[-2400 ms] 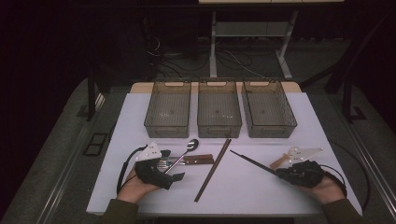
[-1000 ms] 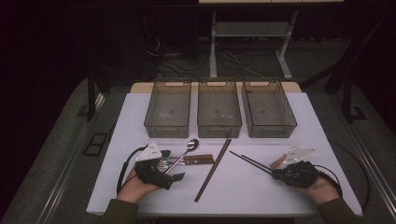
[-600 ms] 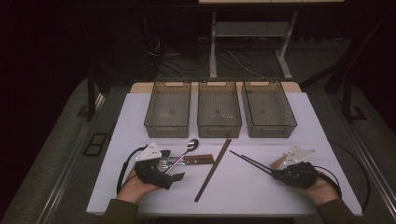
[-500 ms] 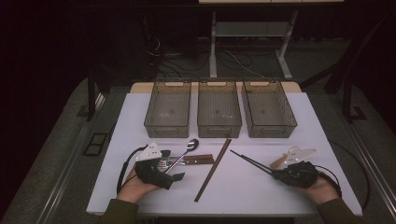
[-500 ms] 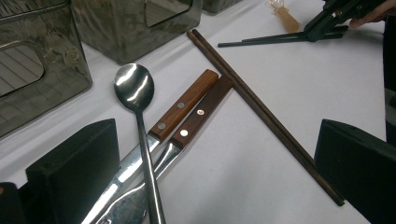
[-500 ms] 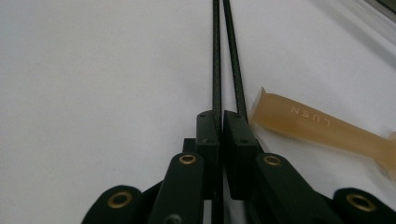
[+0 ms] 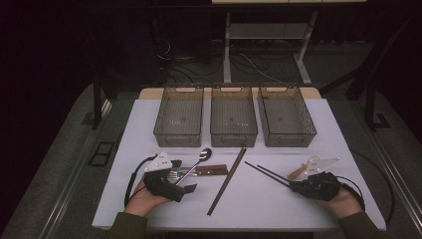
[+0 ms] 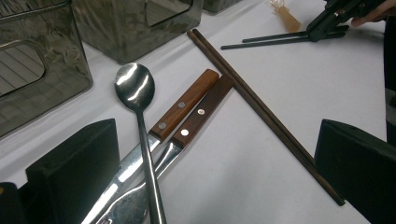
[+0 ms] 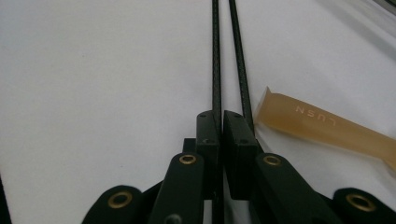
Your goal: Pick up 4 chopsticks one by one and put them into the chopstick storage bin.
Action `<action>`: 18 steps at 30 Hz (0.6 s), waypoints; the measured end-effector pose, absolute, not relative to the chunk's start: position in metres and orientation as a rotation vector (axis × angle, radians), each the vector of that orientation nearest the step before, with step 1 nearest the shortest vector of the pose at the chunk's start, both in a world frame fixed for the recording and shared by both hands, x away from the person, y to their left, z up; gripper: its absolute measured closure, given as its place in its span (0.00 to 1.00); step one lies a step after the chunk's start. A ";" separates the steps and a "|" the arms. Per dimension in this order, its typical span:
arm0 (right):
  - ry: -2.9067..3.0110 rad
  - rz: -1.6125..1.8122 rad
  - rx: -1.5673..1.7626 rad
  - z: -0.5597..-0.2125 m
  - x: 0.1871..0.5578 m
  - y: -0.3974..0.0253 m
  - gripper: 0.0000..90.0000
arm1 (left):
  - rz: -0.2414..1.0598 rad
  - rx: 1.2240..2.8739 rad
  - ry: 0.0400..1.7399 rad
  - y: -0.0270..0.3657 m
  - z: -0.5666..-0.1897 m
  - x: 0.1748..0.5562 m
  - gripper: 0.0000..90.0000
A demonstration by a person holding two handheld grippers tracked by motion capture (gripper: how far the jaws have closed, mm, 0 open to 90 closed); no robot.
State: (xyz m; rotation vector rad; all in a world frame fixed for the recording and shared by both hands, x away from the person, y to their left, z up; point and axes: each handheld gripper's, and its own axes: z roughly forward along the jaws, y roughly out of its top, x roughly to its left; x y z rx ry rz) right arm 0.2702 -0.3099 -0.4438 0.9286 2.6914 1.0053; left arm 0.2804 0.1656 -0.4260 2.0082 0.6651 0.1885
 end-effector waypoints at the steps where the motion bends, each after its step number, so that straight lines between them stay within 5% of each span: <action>1: 2.693 1.018 0.925 -0.443 0.270 -0.310 0.94 | 0.188 2.008 0.665 0.166 -0.426 0.280 0.00; 18: 2.614 1.139 0.894 -0.424 0.266 -0.320 0.94 | 0.186 2.006 0.669 0.165 -0.426 0.280 0.00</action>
